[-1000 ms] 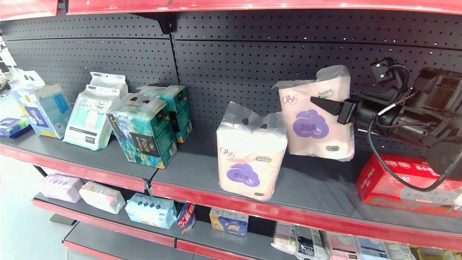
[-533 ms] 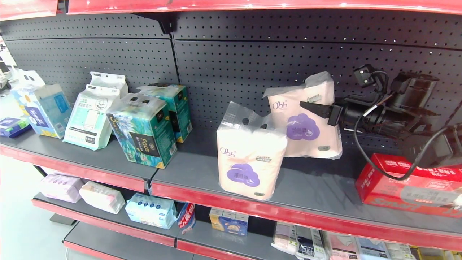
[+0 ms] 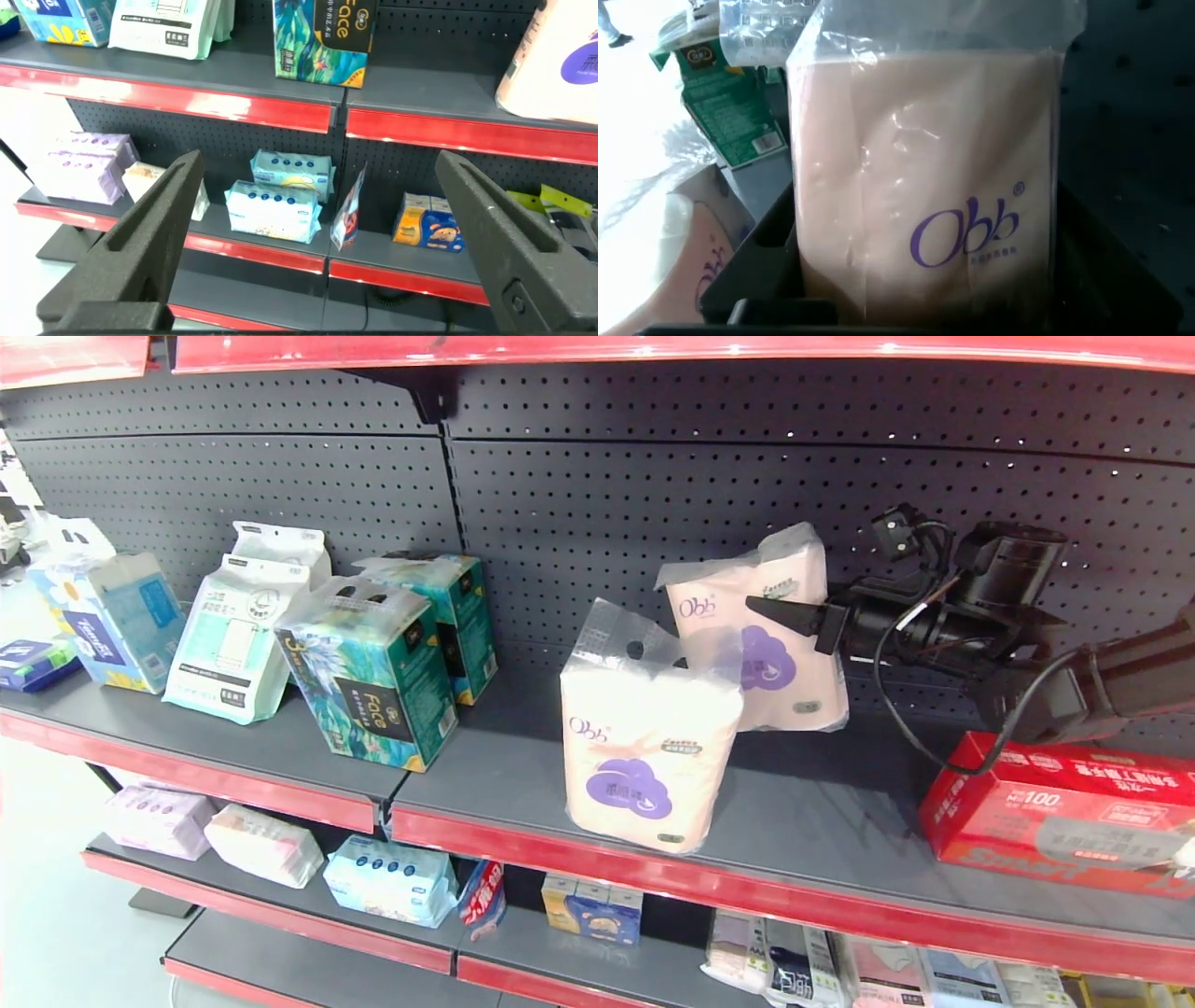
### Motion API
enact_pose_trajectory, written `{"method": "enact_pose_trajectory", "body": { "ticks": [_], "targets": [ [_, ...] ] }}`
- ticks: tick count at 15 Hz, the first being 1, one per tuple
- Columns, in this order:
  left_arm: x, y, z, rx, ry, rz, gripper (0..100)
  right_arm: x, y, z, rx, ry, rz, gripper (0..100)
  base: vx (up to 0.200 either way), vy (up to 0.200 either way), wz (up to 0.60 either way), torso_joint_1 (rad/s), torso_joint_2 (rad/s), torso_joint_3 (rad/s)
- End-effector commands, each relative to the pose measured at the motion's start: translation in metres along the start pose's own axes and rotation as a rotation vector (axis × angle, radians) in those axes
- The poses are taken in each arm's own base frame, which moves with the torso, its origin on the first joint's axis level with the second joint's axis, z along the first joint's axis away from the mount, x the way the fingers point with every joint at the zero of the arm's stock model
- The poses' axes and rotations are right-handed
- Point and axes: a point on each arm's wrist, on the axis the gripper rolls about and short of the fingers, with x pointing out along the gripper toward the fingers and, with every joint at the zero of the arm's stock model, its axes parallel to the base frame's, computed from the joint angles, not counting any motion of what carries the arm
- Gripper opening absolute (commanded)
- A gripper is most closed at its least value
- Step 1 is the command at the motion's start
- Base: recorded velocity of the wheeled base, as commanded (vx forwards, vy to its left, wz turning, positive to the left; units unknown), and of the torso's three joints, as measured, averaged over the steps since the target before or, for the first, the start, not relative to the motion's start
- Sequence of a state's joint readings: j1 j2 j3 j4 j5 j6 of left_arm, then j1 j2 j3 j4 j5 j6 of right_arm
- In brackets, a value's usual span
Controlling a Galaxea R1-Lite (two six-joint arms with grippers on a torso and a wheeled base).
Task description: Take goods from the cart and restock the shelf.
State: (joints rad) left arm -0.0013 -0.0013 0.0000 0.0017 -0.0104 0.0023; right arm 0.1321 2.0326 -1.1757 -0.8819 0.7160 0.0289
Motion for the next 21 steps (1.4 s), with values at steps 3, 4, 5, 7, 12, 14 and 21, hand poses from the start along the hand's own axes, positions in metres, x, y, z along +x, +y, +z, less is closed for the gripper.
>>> {"method": "enact_pose_trajectory", "body": {
  "ticks": [3,4,5,7,12,14,21],
  "targets": [
    [0.0,0.0,0.0,0.001,0.001,-0.001,100,0.019,0.0,-0.013,0.004,0.011,0.031,0,0.0,0.0,0.0,0.0,0.0,0.0],
    [0.0,0.0,0.0,0.001,0.001,-0.001,100,0.022,0.0,-0.014,0.003,0.01,0.037,0,0.0,0.0,0.0,0.0,0.0,0.0],
    [0.0,0.0,0.0,-0.001,0.001,-0.001,100,0.025,0.001,-0.014,0.002,0.009,0.041,0,0.0,0.0,0.0,0.0,0.0,0.0],
    [0.0,0.0,0.0,-0.001,0.001,-0.001,100,0.032,0.003,-0.014,-0.005,0.001,0.054,0,0.0,0.0,0.0,0.0,0.0,0.0],
    [0.0,0.0,0.0,-0.001,0.001,-0.001,100,0.045,0.007,-0.029,0.013,0.023,0.081,0,0.0,0.0,0.0,0.0,0.0,0.0],
    [0.0,0.0,0.0,-0.001,0.001,-0.001,100,0.052,0.007,-0.032,0.013,0.023,0.09,0,0.0,0.0,0.0,0.0,0.0,0.0],
    [0.0,0.0,0.0,0.001,0.001,-0.001,100,0.069,0.017,-0.032,0.01,0.006,0.129,0,0.0,0.0,0.0,0.0,0.0,0.0]
  ]
}}
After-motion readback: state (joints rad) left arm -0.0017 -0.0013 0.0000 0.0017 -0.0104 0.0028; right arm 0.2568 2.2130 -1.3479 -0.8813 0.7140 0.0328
